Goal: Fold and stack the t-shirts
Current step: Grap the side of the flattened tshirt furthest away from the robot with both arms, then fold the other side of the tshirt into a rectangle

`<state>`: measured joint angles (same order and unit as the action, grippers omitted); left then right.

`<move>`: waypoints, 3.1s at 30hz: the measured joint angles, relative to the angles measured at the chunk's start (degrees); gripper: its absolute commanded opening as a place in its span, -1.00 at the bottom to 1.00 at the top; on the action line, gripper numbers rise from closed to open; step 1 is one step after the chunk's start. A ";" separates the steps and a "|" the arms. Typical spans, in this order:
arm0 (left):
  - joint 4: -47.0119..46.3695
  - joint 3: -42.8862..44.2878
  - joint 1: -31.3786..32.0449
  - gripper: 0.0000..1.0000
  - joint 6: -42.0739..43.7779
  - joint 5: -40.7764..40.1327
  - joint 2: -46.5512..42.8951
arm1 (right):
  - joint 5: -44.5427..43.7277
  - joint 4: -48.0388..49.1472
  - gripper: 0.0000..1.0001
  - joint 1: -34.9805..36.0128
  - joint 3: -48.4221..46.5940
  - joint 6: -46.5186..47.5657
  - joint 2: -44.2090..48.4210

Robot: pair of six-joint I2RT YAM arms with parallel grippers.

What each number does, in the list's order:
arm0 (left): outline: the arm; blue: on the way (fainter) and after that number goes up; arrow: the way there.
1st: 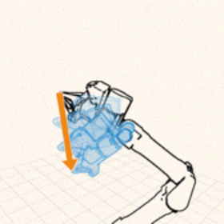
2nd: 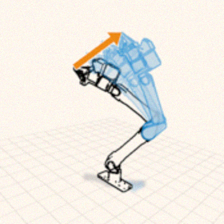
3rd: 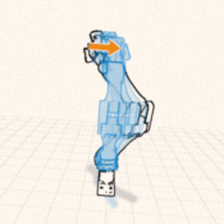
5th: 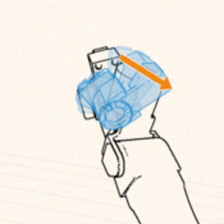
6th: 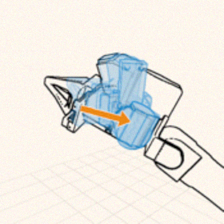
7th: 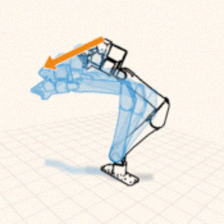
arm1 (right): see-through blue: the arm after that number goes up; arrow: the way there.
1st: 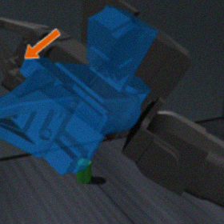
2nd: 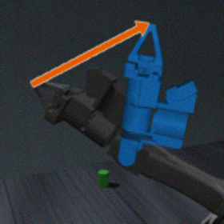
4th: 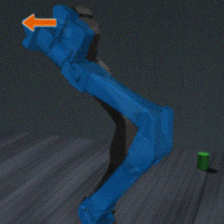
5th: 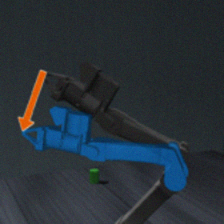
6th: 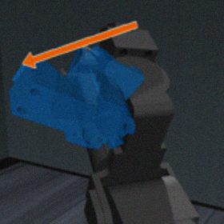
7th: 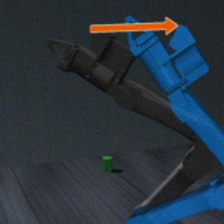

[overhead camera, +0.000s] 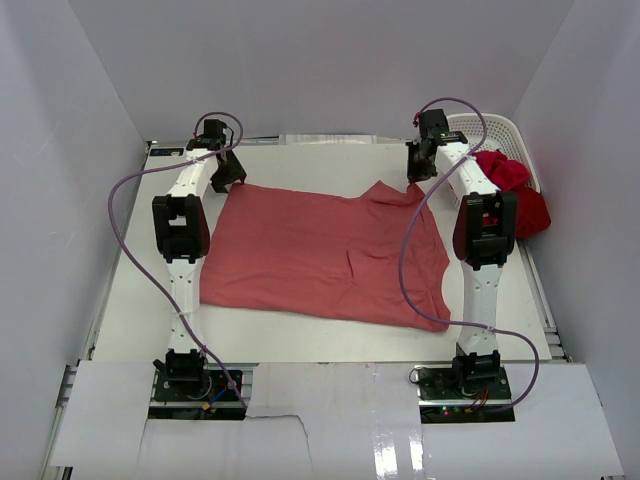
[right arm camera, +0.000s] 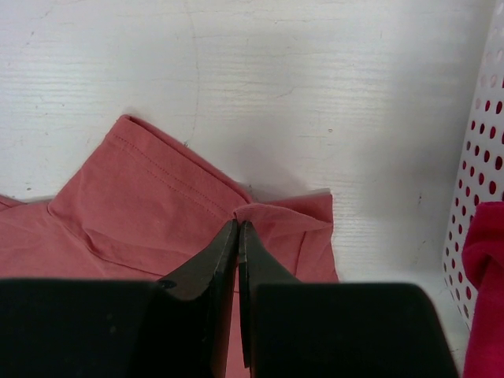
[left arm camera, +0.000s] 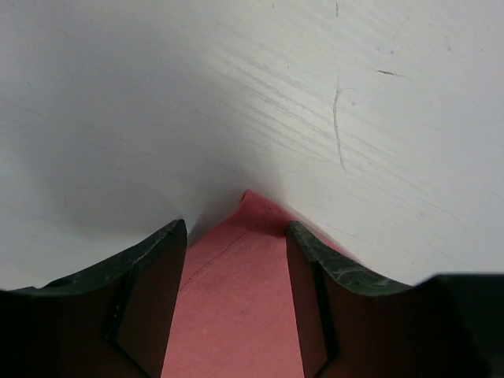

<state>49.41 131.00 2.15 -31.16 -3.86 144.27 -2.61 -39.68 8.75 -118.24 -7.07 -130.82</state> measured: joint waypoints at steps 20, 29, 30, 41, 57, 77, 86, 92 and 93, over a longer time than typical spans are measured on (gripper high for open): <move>-0.96 1.92 -1.77 -1.00 -0.72 4.00 1.77 | -0.26 0.85 -0.85 -0.02 0.72 0.00 0.00; -1.79 1.38 -6.19 -1.00 -2.34 7.50 1.77 | -1.18 1.33 -0.85 -0.22 0.72 -0.24 0.76; -1.97 1.14 -6.51 -1.00 -2.34 7.67 1.64 | -1.31 1.33 -0.85 -0.24 0.72 -0.26 1.05; -4.83 -9.64 -6.84 -1.00 -2.27 7.50 -4.52 | 0.94 4.42 -0.85 -0.48 1.05 -0.92 7.19; -6.58 -10.29 -6.84 -1.00 -2.14 8.09 -6.47 | 7.10 7.26 -0.85 -0.48 7.45 -1.51 8.22; -25.27 -25.38 -10.56 -1.00 -3.26 32.06 -8.33 | 9.92 11.37 -0.85 -0.37 14.40 -1.33 11.87; -31.85 -32.33 -15.78 -1.00 -5.33 38.71 -13.57 | 12.37 14.16 -0.84 -0.37 18.71 -1.53 14.62; -36.96 -33.14 -15.91 -1.00 -5.40 41.07 -17.11 | 14.29 15.41 -0.85 -0.39 21.29 -1.53 16.04; -37.57 -33.11 -15.91 -1.00 -5.42 41.75 -17.20 | 14.67 15.61 -0.85 -0.39 21.66 -1.55 16.17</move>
<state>11.84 97.89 -13.76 -36.58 37.89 127.07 12.05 -24.08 8.36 -96.57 -8.62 -114.65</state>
